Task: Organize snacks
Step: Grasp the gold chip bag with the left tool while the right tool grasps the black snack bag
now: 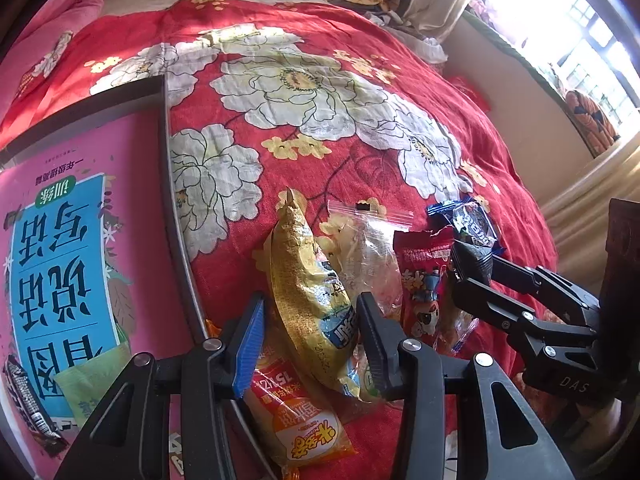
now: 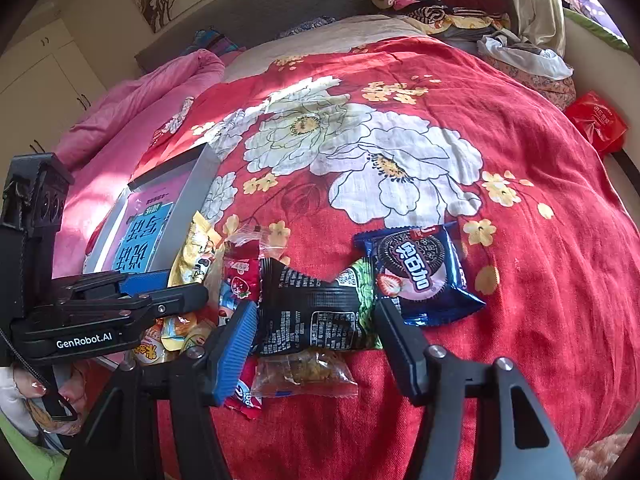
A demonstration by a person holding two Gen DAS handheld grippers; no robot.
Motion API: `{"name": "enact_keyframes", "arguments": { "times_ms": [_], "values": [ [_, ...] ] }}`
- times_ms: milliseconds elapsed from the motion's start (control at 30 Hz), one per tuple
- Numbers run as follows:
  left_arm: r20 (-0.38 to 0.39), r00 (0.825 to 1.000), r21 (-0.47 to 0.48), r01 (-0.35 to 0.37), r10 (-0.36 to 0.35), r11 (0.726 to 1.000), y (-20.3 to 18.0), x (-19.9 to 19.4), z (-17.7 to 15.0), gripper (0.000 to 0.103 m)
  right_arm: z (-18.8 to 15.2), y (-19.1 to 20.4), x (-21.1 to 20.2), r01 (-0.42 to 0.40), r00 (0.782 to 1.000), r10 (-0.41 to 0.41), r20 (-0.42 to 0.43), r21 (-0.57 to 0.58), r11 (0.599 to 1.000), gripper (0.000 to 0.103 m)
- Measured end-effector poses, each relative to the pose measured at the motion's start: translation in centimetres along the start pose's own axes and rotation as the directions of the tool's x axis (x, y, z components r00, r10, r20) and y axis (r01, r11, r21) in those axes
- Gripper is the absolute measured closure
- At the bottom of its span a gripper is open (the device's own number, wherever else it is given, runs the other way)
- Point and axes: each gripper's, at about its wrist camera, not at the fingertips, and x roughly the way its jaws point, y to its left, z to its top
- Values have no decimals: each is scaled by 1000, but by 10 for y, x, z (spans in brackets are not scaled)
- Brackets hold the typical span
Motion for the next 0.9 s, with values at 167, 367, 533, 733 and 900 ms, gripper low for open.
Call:
{"name": "enact_keyframes", "arguments": {
  "times_ms": [167,367,533,733,900],
  "values": [
    [0,1000,-33,30,-30,999,5,4,3,59,1,-6,6,-31,999,31,-8,39,999,44],
    [-1,1000,-65,28,-28,997,5,10,8,61,2,-4,14,-13,1000,14,-21,26,1000,47],
    [14,998,-73,66,-65,995,2,12,8,71,3,-6,12,-22,1000,23,-10,34,999,55],
    [42,995,-109,89,-85,990,9,7,3,81,4,-9,6,-43,999,42,10,52,998,57],
    [72,991,-144,118,-108,983,17,3,-4,91,6,-12,2,-52,998,51,29,65,997,61]
  ]
}}
